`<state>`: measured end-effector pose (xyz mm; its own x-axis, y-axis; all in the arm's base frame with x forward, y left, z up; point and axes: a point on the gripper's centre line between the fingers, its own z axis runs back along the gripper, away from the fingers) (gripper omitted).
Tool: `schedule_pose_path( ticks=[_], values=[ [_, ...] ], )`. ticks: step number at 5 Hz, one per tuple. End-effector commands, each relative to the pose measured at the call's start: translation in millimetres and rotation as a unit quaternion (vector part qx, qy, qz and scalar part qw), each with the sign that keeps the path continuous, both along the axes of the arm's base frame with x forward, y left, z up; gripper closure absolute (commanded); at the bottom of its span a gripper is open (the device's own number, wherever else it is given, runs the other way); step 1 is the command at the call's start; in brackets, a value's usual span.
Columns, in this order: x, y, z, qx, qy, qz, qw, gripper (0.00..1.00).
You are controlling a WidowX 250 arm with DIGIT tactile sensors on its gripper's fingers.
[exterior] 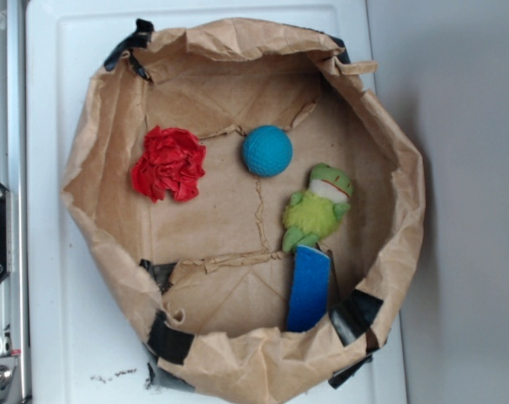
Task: Grab the red paper.
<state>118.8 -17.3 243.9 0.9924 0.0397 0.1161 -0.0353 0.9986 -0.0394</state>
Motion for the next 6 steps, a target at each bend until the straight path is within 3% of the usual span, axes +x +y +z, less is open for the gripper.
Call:
schedule_pose_path(
  ticks=[1,2,3,6],
  values=[
    [0,0,0,0.0,0.0,0.0,1.0,0.0],
    [32,17,0,-0.012,-0.008,0.065,0.998,0.0],
    [74,36,3,0.002,-0.021,0.044,0.999,0.0],
    [74,36,3,0.002,-0.021,0.044,0.999,0.0]
  ],
)
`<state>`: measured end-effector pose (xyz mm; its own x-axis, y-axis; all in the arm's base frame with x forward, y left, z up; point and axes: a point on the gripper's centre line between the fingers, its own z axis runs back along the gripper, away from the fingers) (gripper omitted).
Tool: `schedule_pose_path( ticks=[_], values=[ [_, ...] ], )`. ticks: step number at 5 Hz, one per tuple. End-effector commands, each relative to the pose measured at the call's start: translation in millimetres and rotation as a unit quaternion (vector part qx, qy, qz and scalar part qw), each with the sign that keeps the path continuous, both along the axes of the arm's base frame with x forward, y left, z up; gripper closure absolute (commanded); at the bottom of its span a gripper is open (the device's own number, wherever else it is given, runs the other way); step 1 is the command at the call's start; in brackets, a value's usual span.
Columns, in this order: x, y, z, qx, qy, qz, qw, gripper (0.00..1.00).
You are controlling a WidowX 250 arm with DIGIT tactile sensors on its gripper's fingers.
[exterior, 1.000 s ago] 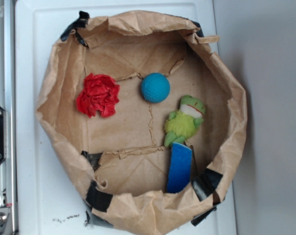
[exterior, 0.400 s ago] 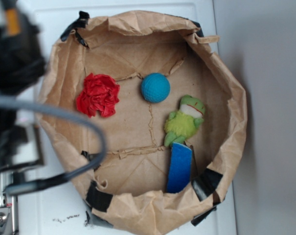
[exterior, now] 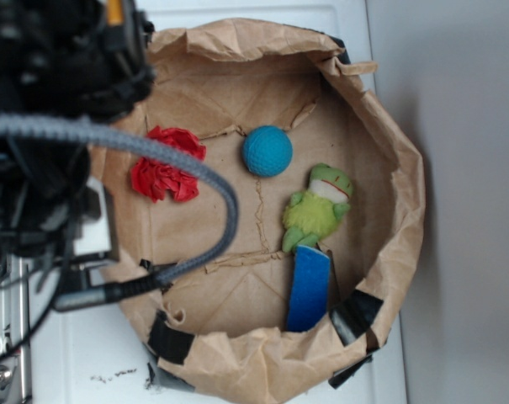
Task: Grab the red paper.
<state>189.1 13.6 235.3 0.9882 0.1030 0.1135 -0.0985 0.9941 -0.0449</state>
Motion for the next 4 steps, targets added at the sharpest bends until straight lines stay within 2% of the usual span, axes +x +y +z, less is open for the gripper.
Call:
schedule_pose_path(
  ticks=[1,2,3,4],
  values=[
    [25,11,-39,0.007,-0.021,-0.004,1.0,0.0],
    [60,16,-75,0.02,-0.039,-0.003,0.999,0.0],
    [63,25,-96,0.018,-0.019,-0.024,0.999,0.0],
    [48,33,-108,0.026,-0.025,-0.046,0.998,0.0]
  ],
)
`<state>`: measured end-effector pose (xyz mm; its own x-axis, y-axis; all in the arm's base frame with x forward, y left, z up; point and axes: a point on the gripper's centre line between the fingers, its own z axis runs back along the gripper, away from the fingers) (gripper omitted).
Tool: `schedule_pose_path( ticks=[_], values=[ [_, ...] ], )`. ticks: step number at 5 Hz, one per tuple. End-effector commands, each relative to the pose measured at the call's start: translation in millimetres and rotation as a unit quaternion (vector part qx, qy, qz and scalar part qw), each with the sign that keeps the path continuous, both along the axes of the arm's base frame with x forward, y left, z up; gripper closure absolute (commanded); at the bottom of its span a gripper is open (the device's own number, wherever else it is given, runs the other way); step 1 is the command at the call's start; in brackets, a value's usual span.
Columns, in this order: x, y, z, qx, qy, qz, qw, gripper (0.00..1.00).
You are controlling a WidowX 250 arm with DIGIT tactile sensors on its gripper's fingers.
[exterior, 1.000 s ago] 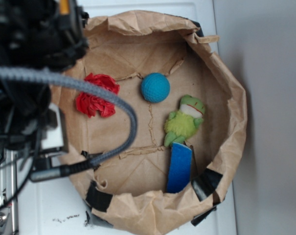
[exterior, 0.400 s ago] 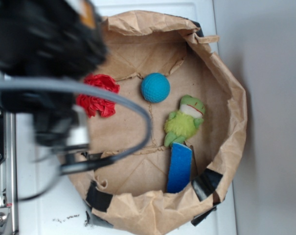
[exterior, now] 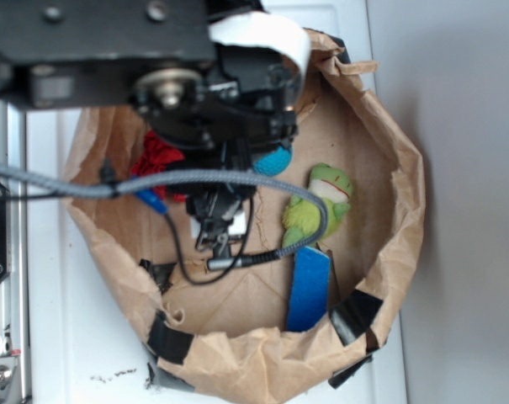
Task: Grab the red paper.
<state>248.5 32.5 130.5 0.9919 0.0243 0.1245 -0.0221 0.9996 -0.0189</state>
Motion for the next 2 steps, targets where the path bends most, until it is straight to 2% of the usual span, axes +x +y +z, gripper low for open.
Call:
schedule_pose_path(
  ticks=[1,2],
  values=[
    [-20,22,-15,0.026,-0.014,-0.016,0.999,0.0],
    [-28,36,-32,0.05,-0.004,-0.03,0.998,0.0]
  ],
)
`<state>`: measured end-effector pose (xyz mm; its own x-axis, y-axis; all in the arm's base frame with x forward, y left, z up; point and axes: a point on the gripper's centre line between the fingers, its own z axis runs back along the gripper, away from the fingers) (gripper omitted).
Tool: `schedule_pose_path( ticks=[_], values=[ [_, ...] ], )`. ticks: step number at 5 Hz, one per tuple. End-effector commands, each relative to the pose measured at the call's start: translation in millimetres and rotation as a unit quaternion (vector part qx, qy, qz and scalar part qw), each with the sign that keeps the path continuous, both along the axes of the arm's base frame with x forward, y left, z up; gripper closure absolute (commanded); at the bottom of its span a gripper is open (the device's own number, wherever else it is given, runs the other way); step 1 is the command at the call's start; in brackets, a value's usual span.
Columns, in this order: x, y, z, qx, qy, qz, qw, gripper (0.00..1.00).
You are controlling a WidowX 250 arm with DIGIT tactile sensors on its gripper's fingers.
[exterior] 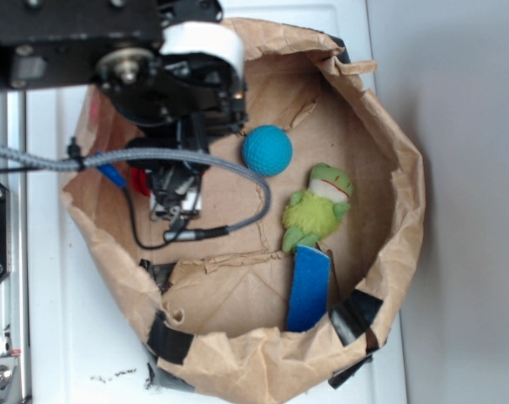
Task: Grab the red paper.
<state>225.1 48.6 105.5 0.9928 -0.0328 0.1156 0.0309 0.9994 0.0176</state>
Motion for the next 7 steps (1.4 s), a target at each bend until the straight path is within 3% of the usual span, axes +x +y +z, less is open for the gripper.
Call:
schedule_pose_path(
  ticks=[1,2,4,6,7],
  values=[
    [-25,24,-8,-0.012,0.001,-0.013,1.0,0.0],
    [-28,20,-21,-0.052,0.011,-0.003,0.999,0.0],
    [-38,1,-74,-0.031,0.002,0.013,0.999,0.0],
    [-10,-8,-79,-0.02,-0.011,0.056,0.998,0.0],
    [-3,-7,-75,-0.019,-0.021,0.071,0.997,1.0]
  ],
)
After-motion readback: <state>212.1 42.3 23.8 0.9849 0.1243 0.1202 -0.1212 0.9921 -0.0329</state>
